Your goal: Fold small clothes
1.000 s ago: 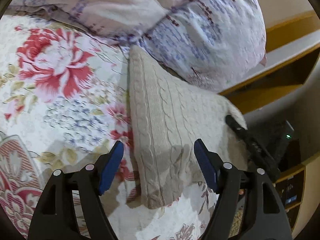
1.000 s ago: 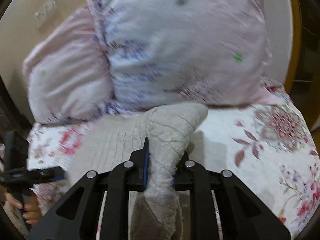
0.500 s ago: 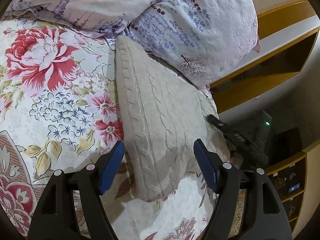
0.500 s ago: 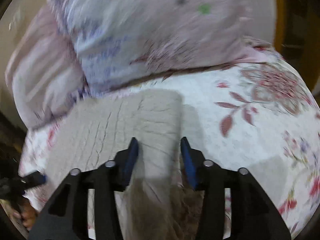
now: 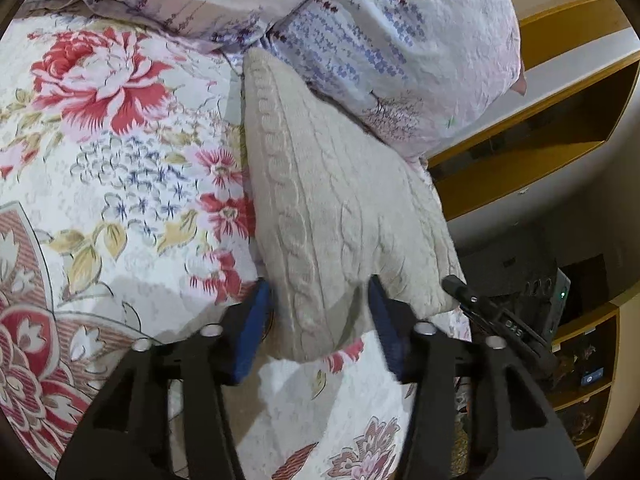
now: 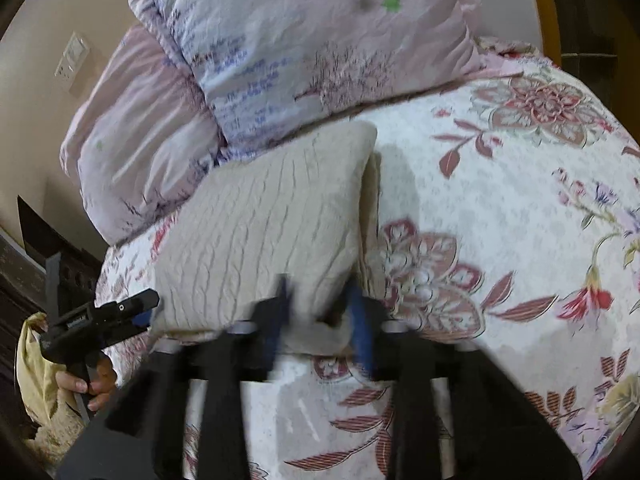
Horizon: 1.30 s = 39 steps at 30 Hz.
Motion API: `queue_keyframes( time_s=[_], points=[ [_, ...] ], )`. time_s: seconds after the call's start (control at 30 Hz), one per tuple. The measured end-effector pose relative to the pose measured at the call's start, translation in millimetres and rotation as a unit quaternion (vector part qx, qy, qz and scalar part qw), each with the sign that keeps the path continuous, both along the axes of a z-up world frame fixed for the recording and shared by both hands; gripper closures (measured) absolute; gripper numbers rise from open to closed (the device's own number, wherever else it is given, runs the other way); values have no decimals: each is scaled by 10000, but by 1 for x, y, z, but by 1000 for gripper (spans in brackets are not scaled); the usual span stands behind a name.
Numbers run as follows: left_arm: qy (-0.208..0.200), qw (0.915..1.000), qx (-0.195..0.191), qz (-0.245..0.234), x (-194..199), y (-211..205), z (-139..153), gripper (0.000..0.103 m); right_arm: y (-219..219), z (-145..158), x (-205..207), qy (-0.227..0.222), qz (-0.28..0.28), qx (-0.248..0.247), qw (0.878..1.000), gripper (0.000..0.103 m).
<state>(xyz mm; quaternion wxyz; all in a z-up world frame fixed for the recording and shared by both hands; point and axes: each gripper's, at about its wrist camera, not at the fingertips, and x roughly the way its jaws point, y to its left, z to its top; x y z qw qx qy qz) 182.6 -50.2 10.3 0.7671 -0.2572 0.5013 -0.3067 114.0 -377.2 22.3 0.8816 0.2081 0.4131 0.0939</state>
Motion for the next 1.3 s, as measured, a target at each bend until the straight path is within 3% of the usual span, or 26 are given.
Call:
queue_keyframes(
  time_s=[0.07,0.17,0.23,0.33,0.5,0.6,0.63,0.67,0.73,0.87,0.9,0.93,0.97,1.1,1.3],
  points=[
    [4,10000,14,-16,-2,-2,-3,74,4,4,-6,-236,5,-64,9997,93],
    [-98,9999,83,36,-6,0,-1,85,4,17,-19,-588,-44,-181,9981,94],
    [-116,9999,93,42,-9,2,-3,87,-1,13,-23,-513,-150,-356,9979,95],
    [-101,9998,181,19,-16,1,-9,88,-14,-17,-17,35,-355,-386,9986,95],
    [-82,9996,237,-112,-17,3,-3,86,-23,-22,-16,93,-321,-12,9994,90],
    [-45,9997,217,-126,-12,9,7,80,-28,-13,-11,86,-297,345,9989,64],
    [-55,9997,198,-94,-10,11,10,65,-32,-7,-8,-29,-309,525,9981,55],
    [-103,9998,193,7,-5,14,15,49,-36,-3,-3,-117,-359,654,9971,53],
    [-187,9990,364,175,5,14,22,41,-40,3,10,-165,-421,814,9957,52],
    [8,9980,514,362,30,9,17,37,-39,6,53,-7,-536,864,9948,52],
    [62,9980,510,370,37,7,15,36,-37,4,62,67,-529,844,9950,59],
    [89,9977,542,391,42,4,14,36,-35,2,70,122,-509,813,9953,82],
    [100,9976,548,411,46,1,13,35,-30,3,78,129,-456,700,9964,91],
    [61,9979,546,352,54,-8,11,35,-23,19,72,-465,-573,122,9972,94],
    [-117,9979,593,223,57,-23,8,35,-27,-17,81,161,-914,-305,9952,92]
  ],
)
